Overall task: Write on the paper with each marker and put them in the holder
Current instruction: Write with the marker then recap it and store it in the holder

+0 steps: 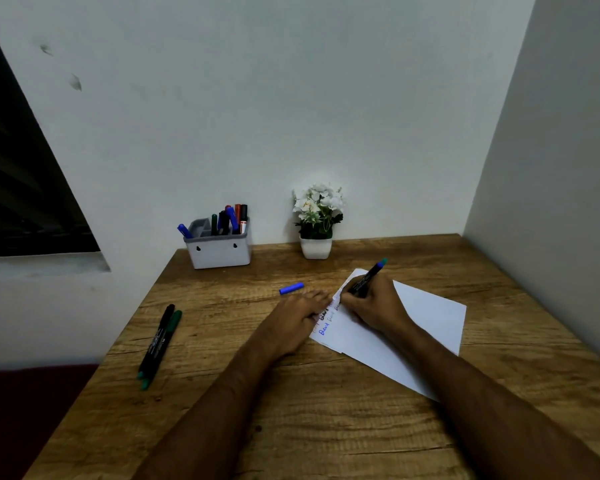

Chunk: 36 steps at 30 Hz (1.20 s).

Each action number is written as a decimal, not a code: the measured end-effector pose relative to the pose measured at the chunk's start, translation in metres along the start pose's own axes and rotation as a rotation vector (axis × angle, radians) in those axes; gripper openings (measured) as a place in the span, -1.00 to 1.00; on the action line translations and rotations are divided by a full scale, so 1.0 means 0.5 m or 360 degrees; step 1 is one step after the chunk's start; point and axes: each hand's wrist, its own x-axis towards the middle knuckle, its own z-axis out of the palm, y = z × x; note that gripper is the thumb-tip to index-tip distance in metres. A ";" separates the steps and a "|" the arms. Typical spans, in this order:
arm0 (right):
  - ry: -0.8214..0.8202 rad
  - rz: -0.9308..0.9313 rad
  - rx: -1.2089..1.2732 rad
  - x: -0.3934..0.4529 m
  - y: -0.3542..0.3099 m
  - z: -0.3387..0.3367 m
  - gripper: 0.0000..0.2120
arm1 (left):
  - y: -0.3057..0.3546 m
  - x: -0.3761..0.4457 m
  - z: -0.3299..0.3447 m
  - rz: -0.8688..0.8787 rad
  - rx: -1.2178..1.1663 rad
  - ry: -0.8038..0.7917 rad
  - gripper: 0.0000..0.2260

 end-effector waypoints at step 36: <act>0.0295 0.0077 0.0319 0.001 -0.004 -0.009 -0.88 | 0.029 -0.005 -0.018 -0.0036 -0.0152 0.0156 -0.59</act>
